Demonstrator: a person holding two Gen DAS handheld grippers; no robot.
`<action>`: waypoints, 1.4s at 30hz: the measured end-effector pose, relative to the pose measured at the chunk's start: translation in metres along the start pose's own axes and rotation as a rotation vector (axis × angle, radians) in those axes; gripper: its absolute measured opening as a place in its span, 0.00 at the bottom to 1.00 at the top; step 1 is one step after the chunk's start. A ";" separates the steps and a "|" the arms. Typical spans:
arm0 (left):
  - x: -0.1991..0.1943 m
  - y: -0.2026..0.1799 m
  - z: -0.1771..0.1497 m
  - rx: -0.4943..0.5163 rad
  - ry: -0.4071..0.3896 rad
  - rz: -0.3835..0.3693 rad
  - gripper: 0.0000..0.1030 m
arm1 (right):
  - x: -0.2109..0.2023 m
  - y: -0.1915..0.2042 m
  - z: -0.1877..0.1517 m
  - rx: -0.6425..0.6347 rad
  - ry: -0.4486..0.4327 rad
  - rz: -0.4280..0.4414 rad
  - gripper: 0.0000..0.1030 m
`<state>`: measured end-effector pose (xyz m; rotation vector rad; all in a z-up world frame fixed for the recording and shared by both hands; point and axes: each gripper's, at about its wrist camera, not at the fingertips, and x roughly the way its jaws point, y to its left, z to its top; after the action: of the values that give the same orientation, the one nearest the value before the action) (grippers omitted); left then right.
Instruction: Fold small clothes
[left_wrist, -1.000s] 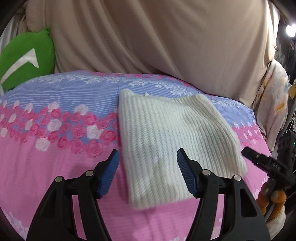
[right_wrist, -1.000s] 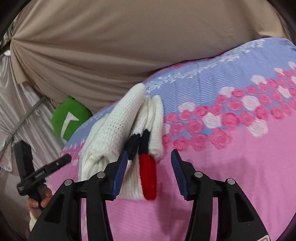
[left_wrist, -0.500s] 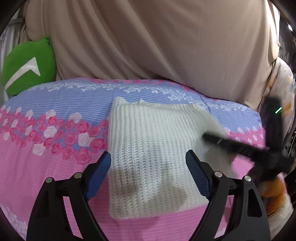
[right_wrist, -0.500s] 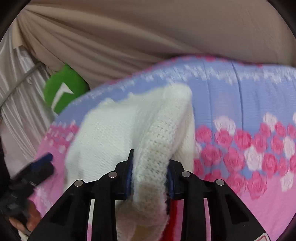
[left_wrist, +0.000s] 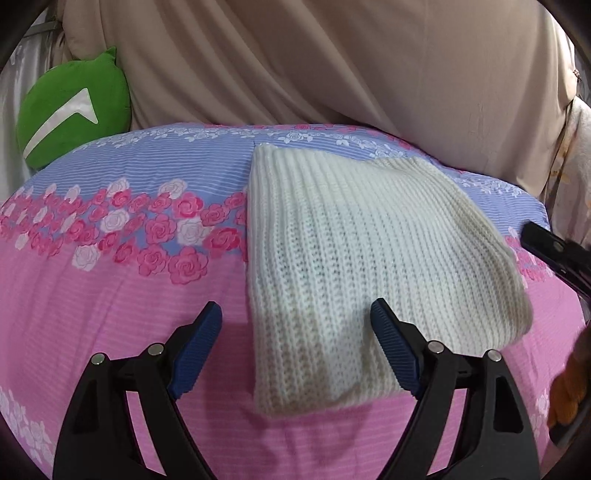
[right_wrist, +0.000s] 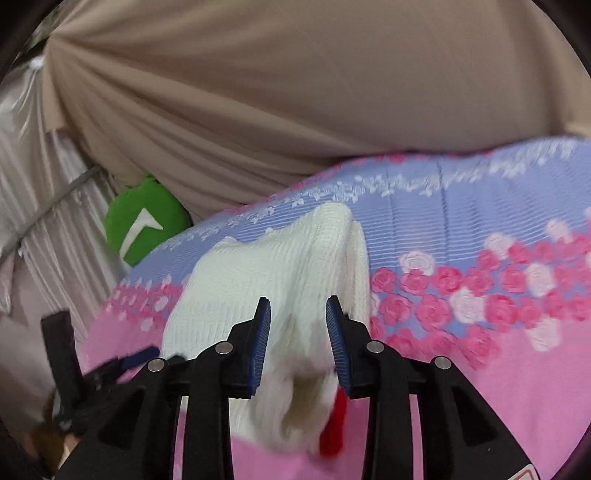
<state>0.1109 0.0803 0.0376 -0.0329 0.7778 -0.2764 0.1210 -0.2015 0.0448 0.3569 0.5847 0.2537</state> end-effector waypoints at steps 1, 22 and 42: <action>-0.001 -0.002 -0.003 0.000 -0.001 0.005 0.78 | 0.000 0.005 -0.010 -0.022 0.023 0.001 0.31; -0.021 -0.038 -0.062 0.043 -0.012 0.157 0.89 | -0.017 0.017 -0.103 -0.034 0.048 -0.287 0.75; -0.036 -0.052 -0.083 0.052 -0.008 0.273 0.92 | -0.021 0.043 -0.119 -0.110 0.053 -0.322 0.79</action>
<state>0.0166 0.0456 0.0104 0.1209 0.7575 -0.0368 0.0296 -0.1392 -0.0200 0.1461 0.6680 -0.0151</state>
